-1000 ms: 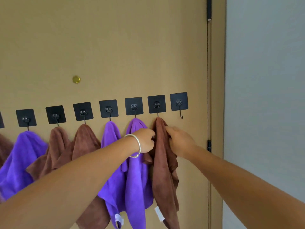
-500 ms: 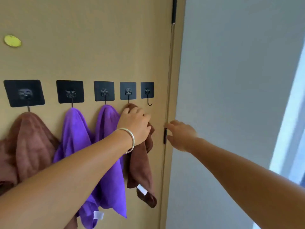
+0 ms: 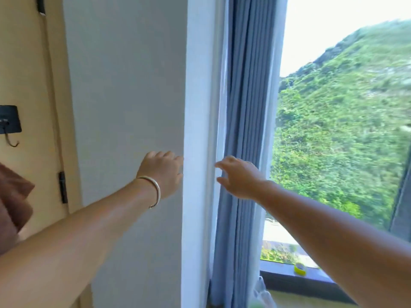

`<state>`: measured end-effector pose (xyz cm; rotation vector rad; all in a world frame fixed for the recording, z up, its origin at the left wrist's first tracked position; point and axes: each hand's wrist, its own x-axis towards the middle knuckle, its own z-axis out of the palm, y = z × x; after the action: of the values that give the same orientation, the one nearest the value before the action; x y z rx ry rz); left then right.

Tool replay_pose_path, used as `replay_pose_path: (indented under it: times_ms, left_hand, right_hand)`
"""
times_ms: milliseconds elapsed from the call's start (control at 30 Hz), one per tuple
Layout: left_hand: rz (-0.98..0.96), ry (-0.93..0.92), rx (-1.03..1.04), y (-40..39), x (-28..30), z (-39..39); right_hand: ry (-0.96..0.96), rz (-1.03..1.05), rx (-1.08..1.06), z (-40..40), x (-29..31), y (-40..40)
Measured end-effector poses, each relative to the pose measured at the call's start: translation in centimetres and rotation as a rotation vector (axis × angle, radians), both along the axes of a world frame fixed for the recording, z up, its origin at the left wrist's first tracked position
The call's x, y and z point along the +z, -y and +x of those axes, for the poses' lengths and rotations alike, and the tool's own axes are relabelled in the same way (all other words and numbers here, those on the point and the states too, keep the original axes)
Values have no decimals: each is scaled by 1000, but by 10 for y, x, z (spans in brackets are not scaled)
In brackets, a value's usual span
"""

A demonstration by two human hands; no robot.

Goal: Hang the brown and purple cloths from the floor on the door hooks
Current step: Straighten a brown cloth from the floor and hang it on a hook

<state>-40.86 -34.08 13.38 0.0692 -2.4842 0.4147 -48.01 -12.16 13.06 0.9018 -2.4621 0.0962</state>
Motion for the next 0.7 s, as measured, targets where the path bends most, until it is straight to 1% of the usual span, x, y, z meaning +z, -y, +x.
replay_pose_path:
  times_ms: [133,333,567,700]
  left_hand:
    - [-17,30,-177,-98,4,-24]
    - [10,77,-375,-257,0,-29]
    - [-9,111,-550,-447,-11,-17]
    - [-20,161,-639,-554,-19,-5]
  right_hand:
    - [18,-58,-158,7,2,-117]
    - [39,-79,-352,41,0,-284]
    - [80,-128,-564,101,-15,-466]
    - [87,-110,-724,148,-28,-558]
